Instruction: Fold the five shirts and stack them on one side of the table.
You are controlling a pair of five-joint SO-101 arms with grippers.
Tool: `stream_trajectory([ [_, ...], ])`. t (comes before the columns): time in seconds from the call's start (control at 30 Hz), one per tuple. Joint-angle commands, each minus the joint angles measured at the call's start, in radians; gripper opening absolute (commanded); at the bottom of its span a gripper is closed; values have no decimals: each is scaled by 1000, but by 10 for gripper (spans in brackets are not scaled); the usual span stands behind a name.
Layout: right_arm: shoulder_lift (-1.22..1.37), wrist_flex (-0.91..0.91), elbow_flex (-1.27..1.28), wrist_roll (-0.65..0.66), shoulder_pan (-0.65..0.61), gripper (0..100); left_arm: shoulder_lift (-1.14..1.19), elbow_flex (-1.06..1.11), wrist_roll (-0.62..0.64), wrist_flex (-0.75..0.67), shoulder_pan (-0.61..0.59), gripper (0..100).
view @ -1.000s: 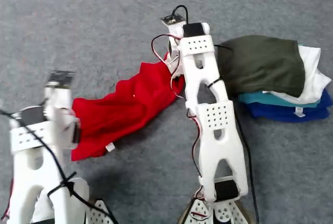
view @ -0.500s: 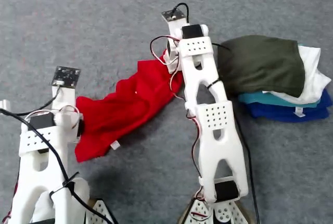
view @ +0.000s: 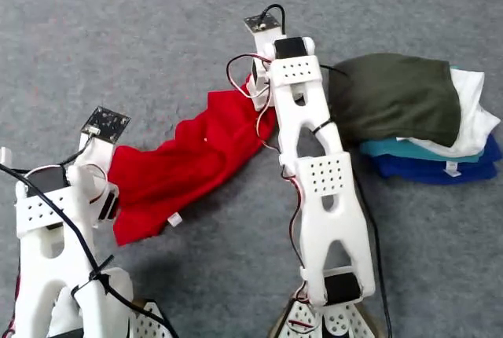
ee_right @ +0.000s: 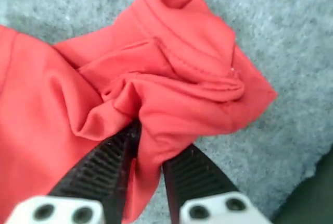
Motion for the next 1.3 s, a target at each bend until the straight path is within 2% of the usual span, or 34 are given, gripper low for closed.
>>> stream_trajectory([
  [0.0,2,-35,-19,-11,12,2,-8,-28,-49,-25,-17,132],
  [0.17,4,-40,-18,-11,10,2,-7,52,-118,-103,-9,166],
  [0.27,4,-40,-16,-11,1,2,-7,69,-101,-132,-17,199],
  [0.43,4,-41,-15,-11,1,2,-7,98,-100,-192,-11,199],
  [0.7,4,-41,-15,-11,1,2,-5,222,-100,-437,-11,199],
  [0.83,4,-41,-15,-11,1,2,-5,221,-97,-443,-11,187],
  [1.0,4,-41,-15,-11,1,2,-7,203,29,-445,2,8],
  [1.13,4,-41,-13,-11,1,2,-8,169,112,-436,2,16],
  [1.2,4,-40,-15,-11,1,2,-18,126,130,-371,2,17],
  [1.27,4,-35,-16,-11,2,2,-18,44,140,-247,2,17],
])
